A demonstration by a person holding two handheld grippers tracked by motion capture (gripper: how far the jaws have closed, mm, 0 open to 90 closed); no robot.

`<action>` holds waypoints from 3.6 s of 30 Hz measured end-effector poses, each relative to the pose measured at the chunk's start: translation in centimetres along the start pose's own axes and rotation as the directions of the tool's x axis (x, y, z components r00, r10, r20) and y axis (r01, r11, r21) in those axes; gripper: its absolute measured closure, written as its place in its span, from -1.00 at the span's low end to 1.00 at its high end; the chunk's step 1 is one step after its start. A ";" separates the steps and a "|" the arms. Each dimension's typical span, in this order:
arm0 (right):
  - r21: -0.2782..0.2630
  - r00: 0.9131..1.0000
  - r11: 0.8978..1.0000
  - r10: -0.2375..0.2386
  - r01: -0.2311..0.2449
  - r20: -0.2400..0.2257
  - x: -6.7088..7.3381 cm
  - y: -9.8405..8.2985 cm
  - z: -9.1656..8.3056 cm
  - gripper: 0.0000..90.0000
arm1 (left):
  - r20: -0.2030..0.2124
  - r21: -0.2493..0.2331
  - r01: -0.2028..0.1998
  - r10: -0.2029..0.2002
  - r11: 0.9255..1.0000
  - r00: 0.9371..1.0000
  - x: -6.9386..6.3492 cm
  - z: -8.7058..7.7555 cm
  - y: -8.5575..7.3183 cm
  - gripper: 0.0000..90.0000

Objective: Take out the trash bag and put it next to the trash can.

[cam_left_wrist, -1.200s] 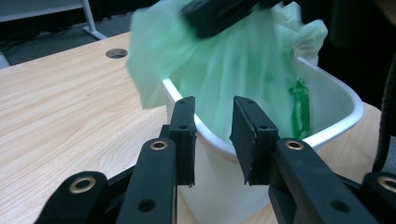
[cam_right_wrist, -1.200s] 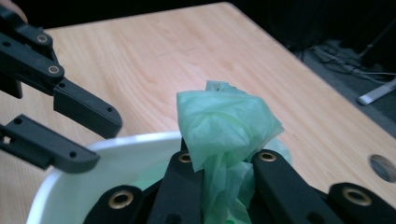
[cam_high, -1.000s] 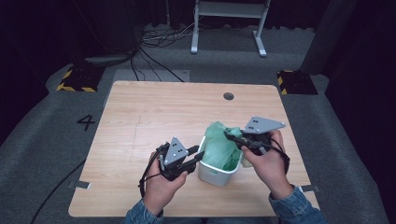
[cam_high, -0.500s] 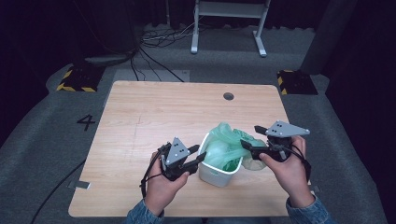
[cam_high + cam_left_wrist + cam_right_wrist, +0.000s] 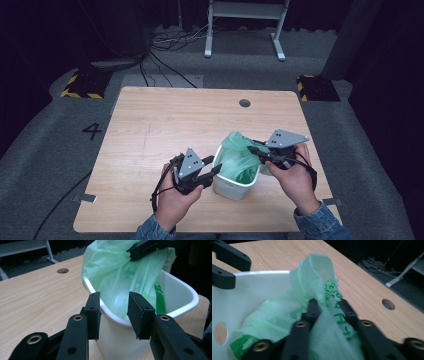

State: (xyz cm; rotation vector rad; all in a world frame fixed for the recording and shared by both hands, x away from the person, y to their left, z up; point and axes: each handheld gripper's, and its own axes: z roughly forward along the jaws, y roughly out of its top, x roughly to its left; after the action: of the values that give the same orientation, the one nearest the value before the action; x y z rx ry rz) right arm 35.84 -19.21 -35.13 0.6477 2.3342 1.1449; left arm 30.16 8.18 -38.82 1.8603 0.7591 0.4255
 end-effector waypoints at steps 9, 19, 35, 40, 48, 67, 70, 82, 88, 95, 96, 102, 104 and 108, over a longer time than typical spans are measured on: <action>0.005 0.986 0.991 0.131 -0.131 -0.102 -0.2 -0.5 0.9 0.99 | 0.008 -0.019 0.018 -0.018 1.000 1.000 0.1 -0.3 -0.4 0.27; -0.112 0.987 0.986 0.111 -0.124 -0.115 -0.3 1.3 -1.2 0.99 | 0.010 -0.035 0.046 -0.046 0.998 0.999 0.9 -1.3 -0.7 0.03; -0.010 0.987 0.989 0.148 -0.149 -0.064 -1.6 -0.9 0.7 0.93 | 0.045 -0.030 0.022 -0.021 0.999 0.999 0.4 -1.1 -0.6 0.37; -0.027 0.990 0.992 0.119 -0.121 -0.070 -0.9 -0.1 0.3 0.99 | 0.042 -0.027 0.019 -0.017 0.999 0.999 0.3 -1.1 -0.5 0.38; -0.133 0.987 0.983 0.109 -0.124 -0.115 -0.5 1.7 -1.2 0.99 | 0.036 -0.030 0.031 -0.030 0.999 0.999 0.4 -1.1 -0.6 0.27; -0.303 0.999 0.952 0.033 -0.042 -0.035 -1.5 6.8 -7.6 0.99 | -0.023 -0.040 0.037 -0.038 0.999 0.999 1.3 -2.6 -0.6 0.03; -0.324 0.999 0.946 0.030 -0.035 -0.018 -1.8 7.4 -8.5 0.99 | -0.037 -0.038 0.037 -0.038 0.999 0.999 1.6 -3.0 -0.7 -0.01; -0.368 0.995 0.930 0.034 0.002 0.091 -3.7 8.6 -12.5 0.99 | -0.063 -0.006 0.039 -0.039 0.999 0.997 2.5 -3.6 -1.1 -0.04; -0.351 0.989 0.936 0.056 -0.004 0.139 -5.1 8.1 -13.6 0.99 | -0.088 0.013 0.038 -0.037 0.999 0.995 3.1 -4.1 -1.5 -0.03; -0.310 0.980 0.950 0.092 -0.034 0.174 -6.7 6.6 -13.7 0.99 | -0.119 0.021 0.045 -0.042 0.999 0.992 4.0 -5.0 -2.3 -0.04; -0.301 0.980 0.953 0.095 -0.039 0.177 -6.9 6.3 -13.5 0.99 | -0.122 0.023 0.044 -0.041 0.999 0.992 4.2 -5.1 -2.4 -0.05; -0.243 0.976 0.966 0.131 -0.086 0.177 -8.1 4.3 -11.7 0.99 | -0.141 0.032 0.058 -0.053 0.998 0.989 4.8 -5.7 -3.0 -0.07; -0.221 0.975 0.970 0.143 -0.104 0.168 -8.3 3.6 -10.9 0.99 | -0.143 0.030 0.065 -0.060 0.997 0.988 5.0 -5.9 -3.0 -0.07; -0.175 0.975 0.975 0.163 -0.136 0.151 -8.6 2.1 -9.3 0.99 | -0.149 0.030 0.072 -0.067 0.997 0.987 5.1 -5.9 -3.2 -0.07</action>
State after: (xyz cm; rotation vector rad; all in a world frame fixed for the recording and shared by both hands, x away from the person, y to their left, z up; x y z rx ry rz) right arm 37.56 -28.67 -26.67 0.8363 2.0569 1.2823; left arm 29.38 16.59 -39.67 1.8441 0.9338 0.5125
